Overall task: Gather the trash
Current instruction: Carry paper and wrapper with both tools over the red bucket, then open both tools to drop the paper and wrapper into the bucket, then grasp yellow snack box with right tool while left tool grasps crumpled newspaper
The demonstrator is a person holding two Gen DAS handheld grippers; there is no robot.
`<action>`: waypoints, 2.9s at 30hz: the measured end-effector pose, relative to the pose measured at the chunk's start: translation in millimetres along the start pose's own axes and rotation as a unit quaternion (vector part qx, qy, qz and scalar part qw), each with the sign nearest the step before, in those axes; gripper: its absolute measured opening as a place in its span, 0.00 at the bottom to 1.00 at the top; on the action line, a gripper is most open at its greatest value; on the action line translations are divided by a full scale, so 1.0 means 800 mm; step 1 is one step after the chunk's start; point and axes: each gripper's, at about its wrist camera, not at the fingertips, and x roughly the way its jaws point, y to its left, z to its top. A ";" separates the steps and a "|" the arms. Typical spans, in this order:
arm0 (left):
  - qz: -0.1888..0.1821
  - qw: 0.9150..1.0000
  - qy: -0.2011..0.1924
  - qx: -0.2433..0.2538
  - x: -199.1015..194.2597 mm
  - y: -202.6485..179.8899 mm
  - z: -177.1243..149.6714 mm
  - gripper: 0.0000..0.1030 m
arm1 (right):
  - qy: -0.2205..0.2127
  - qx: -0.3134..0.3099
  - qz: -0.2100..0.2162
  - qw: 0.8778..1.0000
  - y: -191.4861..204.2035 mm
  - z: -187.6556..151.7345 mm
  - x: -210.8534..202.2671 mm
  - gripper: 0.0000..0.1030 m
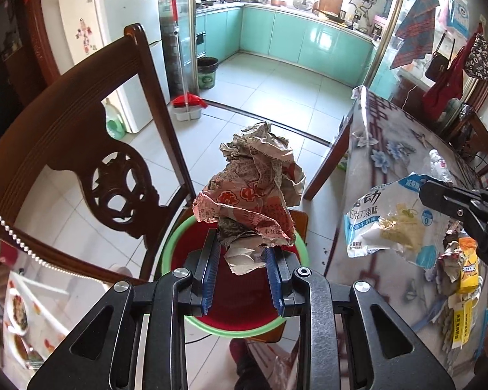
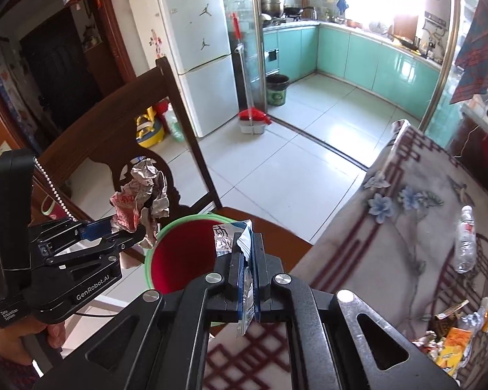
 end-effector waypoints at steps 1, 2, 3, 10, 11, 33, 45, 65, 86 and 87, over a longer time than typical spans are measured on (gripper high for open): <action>0.001 1.000 0.001 -0.001 0.002 0.003 -0.001 0.26 | 0.004 0.001 0.003 1.000 0.002 0.000 0.006 0.03; 0.000 1.000 0.003 -0.002 0.004 0.006 0.000 0.26 | 0.008 0.002 0.007 1.000 0.002 0.000 0.012 0.03; -0.002 1.000 0.004 -0.003 0.006 0.009 0.001 0.26 | 0.013 0.004 0.010 1.000 0.003 -0.001 0.019 0.03; -0.014 1.000 0.017 -0.004 0.026 0.021 0.008 0.28 | 0.038 0.024 0.022 0.999 0.002 -0.003 0.050 0.03; -0.016 1.000 0.019 -0.006 0.029 0.022 0.008 0.29 | 0.038 0.029 0.023 0.999 0.000 -0.003 0.052 0.03; 0.017 1.000 0.003 0.006 0.000 -0.029 -0.008 0.70 | -0.040 0.105 0.066 0.992 -0.072 -0.042 -0.020 0.54; -0.108 0.990 -0.008 0.092 -0.028 -0.239 -0.043 0.80 | -0.085 0.127 -0.090 0.984 -0.242 -0.179 -0.185 0.75; -0.127 0.981 0.059 0.136 0.034 -0.399 -0.065 0.80 | 0.052 0.369 0.009 0.928 -0.461 -0.319 -0.095 0.39; -0.166 0.959 0.152 0.173 0.100 -0.475 -0.110 0.46 | -0.089 0.349 -0.042 0.932 -0.486 -0.301 -0.257 0.33; -0.168 0.959 0.146 0.174 0.091 -0.473 -0.109 0.46 | -0.091 0.345 -0.042 0.933 -0.482 -0.299 -0.261 0.33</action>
